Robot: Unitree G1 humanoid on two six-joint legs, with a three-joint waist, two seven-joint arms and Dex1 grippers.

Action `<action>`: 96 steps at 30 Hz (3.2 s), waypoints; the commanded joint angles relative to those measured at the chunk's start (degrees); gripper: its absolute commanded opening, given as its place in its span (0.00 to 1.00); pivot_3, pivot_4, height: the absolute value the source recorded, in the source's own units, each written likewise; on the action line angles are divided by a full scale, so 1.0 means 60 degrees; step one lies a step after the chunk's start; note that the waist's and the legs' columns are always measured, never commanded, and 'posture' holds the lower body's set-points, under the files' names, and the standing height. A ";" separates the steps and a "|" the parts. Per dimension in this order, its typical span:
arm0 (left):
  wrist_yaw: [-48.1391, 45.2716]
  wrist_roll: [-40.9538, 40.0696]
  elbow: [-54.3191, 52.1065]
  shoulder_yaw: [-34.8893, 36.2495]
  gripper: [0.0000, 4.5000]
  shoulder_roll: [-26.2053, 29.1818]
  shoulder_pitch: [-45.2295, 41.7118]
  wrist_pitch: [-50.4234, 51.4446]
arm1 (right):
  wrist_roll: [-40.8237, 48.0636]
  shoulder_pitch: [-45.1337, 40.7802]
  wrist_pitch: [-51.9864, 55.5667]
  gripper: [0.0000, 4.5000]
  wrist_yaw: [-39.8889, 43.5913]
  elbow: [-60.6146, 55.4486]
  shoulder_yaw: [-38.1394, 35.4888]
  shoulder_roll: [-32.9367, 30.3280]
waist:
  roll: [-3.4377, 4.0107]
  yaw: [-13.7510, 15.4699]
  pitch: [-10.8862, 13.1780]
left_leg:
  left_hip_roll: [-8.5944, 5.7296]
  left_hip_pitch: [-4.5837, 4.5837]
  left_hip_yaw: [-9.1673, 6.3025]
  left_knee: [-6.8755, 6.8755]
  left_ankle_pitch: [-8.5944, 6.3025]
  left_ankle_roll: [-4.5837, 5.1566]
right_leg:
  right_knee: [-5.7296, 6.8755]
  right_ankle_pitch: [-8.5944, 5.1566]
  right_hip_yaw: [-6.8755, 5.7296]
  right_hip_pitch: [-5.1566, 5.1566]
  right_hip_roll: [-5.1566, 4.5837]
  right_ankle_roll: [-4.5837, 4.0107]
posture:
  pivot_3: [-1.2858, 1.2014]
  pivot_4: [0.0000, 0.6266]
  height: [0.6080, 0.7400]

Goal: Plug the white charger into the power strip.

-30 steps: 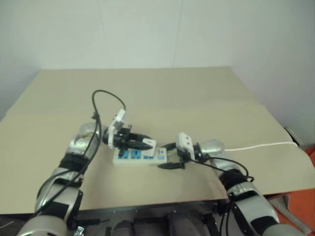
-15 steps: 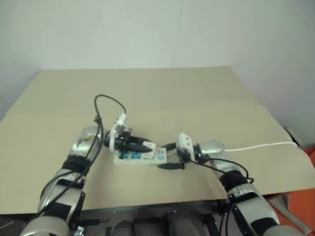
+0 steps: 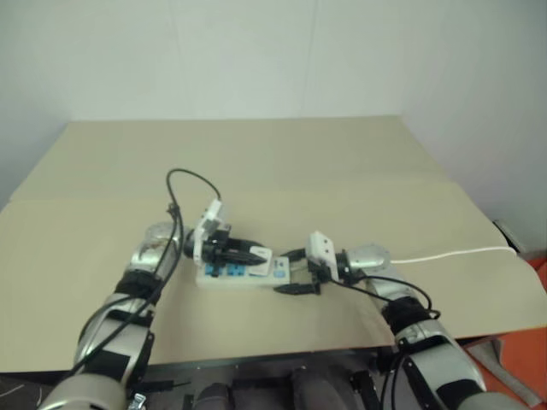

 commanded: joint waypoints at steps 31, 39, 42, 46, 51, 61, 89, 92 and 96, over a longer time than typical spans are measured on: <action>0.0794 0.0996 -0.0245 0.0541 0.22 -0.0258 0.2350 -0.3196 | 0.0017 0.0473 -0.0432 0.76 0.0079 -0.0436 0.0175 -0.0007 | 0.0037 0.0027 -0.0052 | 0.0004 0.0055 0.0005 -0.0049 0.0000 0.0000 | -0.0069 -0.0001 0.0004 0.0064 -0.0004 -0.0001 | 0.52 0.24 1.00; 0.0654 0.0957 -0.0137 0.0673 0.74 -0.0295 0.2364 -0.3134 | -0.0007 0.0459 -0.0460 0.76 0.0020 -0.0389 0.0204 0.0027 | 0.0053 0.0002 -0.0059 | 0.0005 0.0139 0.0010 -0.0069 -0.0002 -0.0001 | -0.0089 -0.0014 0.0010 0.0145 -0.0004 -0.0010 | 0.52 0.24 1.00; 0.0575 0.0901 -0.0215 0.0761 0.95 -0.0237 0.2315 -0.3159 | -0.0021 0.0455 -0.0483 0.76 0.0008 -0.0356 0.0215 0.0042 | 0.0053 0.0000 -0.0059 | 0.0005 0.0139 0.0009 -0.0071 -0.0002 -0.0001 | -0.0090 -0.0015 0.0009 0.0145 -0.0004 -0.0013 | 0.52 0.24 1.00; 0.0256 0.0623 -0.0737 0.1034 0.99 0.0098 0.2273 -0.3024 | -0.0061 0.0407 -0.0501 0.76 -0.0022 -0.0274 0.0222 0.0058 | 0.0053 -0.0022 -0.0058 | 0.0006 0.0139 0.0010 -0.0072 -0.0002 -0.0001 | -0.0090 -0.0016 0.0009 0.0145 -0.0004 -0.0014 | 0.52 0.24 1.00; 0.0143 -0.0078 -0.2599 0.1733 0.99 0.1269 0.2585 -0.1924 | -0.0091 0.0403 -0.0574 0.76 -0.0135 -0.0267 0.0188 0.0047 | 0.0053 -0.0047 -0.0049 | 0.0016 0.0116 0.0009 -0.0087 -0.0002 -0.0001 | -0.0089 -0.0023 0.0005 0.0112 0.0002 -0.0026 | 0.52 0.24 1.00; 0.1152 -0.0739 -0.3979 0.3968 1.00 0.3054 0.3621 -0.1371 | 0.0243 0.0405 -0.0086 0.99 -0.0012 -0.0517 0.0002 0.0008 | 0.0056 -0.0012 -0.0042 | 0.0032 0.0023 0.0014 -0.0087 -0.0002 -0.0001 | -0.0075 -0.0022 -0.0002 -0.0003 0.0000 -0.0030 | 0.52 0.24 1.00; 0.1401 -0.1033 -0.5004 0.5181 1.00 0.4341 0.5617 -0.0781 | 0.2870 0.3998 0.1320 0.99 0.0099 -0.6681 -0.3557 -0.5600 | 0.0059 0.0514 0.0008 | 0.0054 -0.0048 0.0104 -0.0114 -0.0002 -0.0003 | -0.0139 -0.0049 -0.0027 -0.0061 -0.0046 -0.0062 | 0.52 0.24 1.00; 0.1224 -0.0922 -0.4609 0.5124 1.00 0.4442 0.5313 -0.0895 | 0.2895 0.4085 0.1502 0.99 -0.0123 -0.6908 -0.3657 -0.5620 | 0.0059 0.0523 0.0009 | 0.0054 -0.0053 0.0108 -0.0114 -0.0002 -0.0003 | -0.0143 -0.0046 -0.0026 -0.0063 -0.0047 -0.0057 | 0.52 0.24 1.00; 0.1041 -0.0751 -0.4086 0.4944 1.00 0.4511 0.4733 -0.1002 | 0.2881 0.4085 0.1594 0.99 -0.0257 -0.6981 -0.3785 -0.5670 | 0.0058 0.0529 0.0009 | 0.0054 -0.0058 0.0114 -0.0114 -0.0002 -0.0003 | -0.0148 -0.0037 -0.0024 -0.0067 -0.0047 -0.0041 | 0.52 0.24 1.00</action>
